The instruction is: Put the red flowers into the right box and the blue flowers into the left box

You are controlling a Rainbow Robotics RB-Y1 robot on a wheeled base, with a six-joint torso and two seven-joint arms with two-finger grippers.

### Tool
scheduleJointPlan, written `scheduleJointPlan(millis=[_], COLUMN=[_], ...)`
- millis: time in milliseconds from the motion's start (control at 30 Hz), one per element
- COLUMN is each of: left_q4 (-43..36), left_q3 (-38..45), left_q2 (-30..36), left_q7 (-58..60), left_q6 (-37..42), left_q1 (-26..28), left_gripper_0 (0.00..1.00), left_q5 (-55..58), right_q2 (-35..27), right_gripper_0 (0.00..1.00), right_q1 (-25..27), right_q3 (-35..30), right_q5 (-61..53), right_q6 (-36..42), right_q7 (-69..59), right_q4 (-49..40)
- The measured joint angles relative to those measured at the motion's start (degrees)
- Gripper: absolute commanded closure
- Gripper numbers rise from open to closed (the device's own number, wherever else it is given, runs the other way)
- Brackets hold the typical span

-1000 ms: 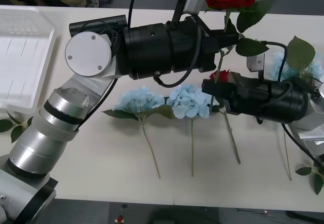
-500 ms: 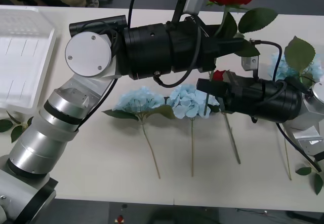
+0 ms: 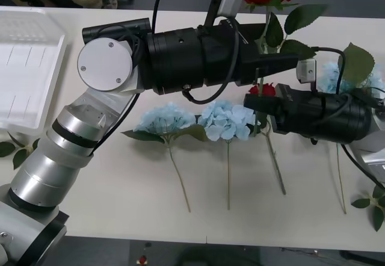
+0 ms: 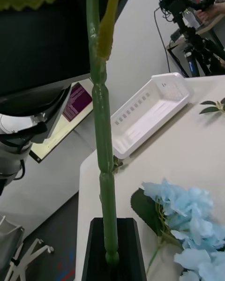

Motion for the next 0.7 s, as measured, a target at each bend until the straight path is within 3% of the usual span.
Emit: scheduleJointPlan(millis=[300, 433, 600, 700], left_q4=[0.0, 0.0, 0.0, 0.1], left_q3=[0.0, 0.0, 0.0, -0.1], left_q2=[0.0, 0.5, 7.1, 12.8], left_q7=[0.0, 0.0, 0.0, 0.0], left_q6=[-0.3, -3.9, -3.4, -0.9], left_q1=[1.3, 2.6, 2.4, 2.4], left_gripper_0=[0.0, 0.0, 0.0, 0.0], left_q5=[0.2, 7.5, 12.1, 17.9], right_q2=[-9.7, -15.0, -21.0, -23.6], right_gripper_0=[1.0, 1.0, 1.0, 1.0], right_q1=[4.4, 8.6, 13.8, 15.9], right_q3=[-0.1, -1.9, -7.0, -10.3], right_q5=[0.9, 0.9, 0.9, 1.1], right_q6=[-1.3, -1.4, -1.3, -0.1], right_q7=[0.0, 0.0, -1.6, -10.1], right_q4=[0.0, 0.0, 0.2, 1.9])
